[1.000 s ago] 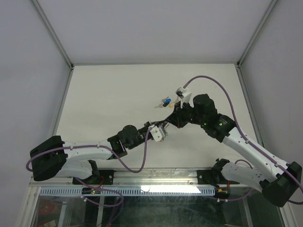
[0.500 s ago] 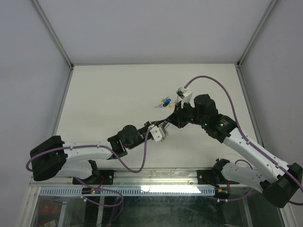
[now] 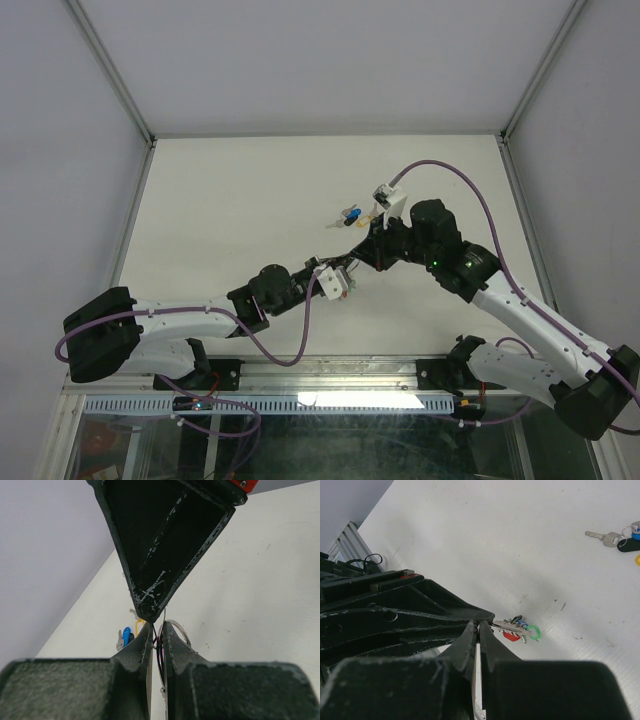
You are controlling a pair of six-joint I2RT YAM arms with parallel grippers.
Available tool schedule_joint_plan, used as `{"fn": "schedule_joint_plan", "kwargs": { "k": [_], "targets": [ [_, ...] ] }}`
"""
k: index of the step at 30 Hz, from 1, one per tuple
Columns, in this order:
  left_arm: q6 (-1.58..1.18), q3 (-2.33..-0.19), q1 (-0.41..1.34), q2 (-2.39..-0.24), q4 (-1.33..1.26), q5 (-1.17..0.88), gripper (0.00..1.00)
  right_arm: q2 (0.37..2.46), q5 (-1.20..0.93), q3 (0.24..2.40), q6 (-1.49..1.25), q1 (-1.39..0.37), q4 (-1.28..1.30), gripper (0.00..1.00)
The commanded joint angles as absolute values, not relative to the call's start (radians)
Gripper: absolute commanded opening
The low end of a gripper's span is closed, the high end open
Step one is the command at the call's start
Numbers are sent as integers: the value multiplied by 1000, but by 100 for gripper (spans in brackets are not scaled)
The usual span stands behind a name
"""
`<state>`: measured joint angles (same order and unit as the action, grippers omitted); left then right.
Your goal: Put the keys on the keyring
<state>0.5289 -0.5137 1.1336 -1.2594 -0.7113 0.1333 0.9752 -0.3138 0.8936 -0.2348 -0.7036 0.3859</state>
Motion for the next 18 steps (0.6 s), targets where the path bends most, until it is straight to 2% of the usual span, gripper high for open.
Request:
{"fn": "schedule_joint_plan", "kwargs": {
  "k": [1, 8, 10, 11, 12, 14, 18],
  "targets": [
    [528, -549, 1143, -1243, -767, 156, 0, 943, -321, 945, -238, -702, 338, 0],
    [529, -552, 1143, -1244, -763, 157, 0, 931, -302, 944, -236, -702, 339, 0],
    [532, -555, 1143, -1244, -756, 153, 0, 925, -286, 944, -235, -701, 341, 14],
    [531, -555, 1143, -1244, -756, 152, 0, 922, -277, 942, -237, -701, 339, 24],
    [532, -555, 1143, -1243, -756, 151, 0, 920, -267, 942, -237, -702, 339, 29],
    [533, -555, 1143, -1243, -754, 149, 0, 911, -251, 940, -238, -701, 335, 34],
    [535, -556, 1143, -1244, -753, 147, 0, 898, -215, 938, -238, -701, 328, 37]
  ]
}}
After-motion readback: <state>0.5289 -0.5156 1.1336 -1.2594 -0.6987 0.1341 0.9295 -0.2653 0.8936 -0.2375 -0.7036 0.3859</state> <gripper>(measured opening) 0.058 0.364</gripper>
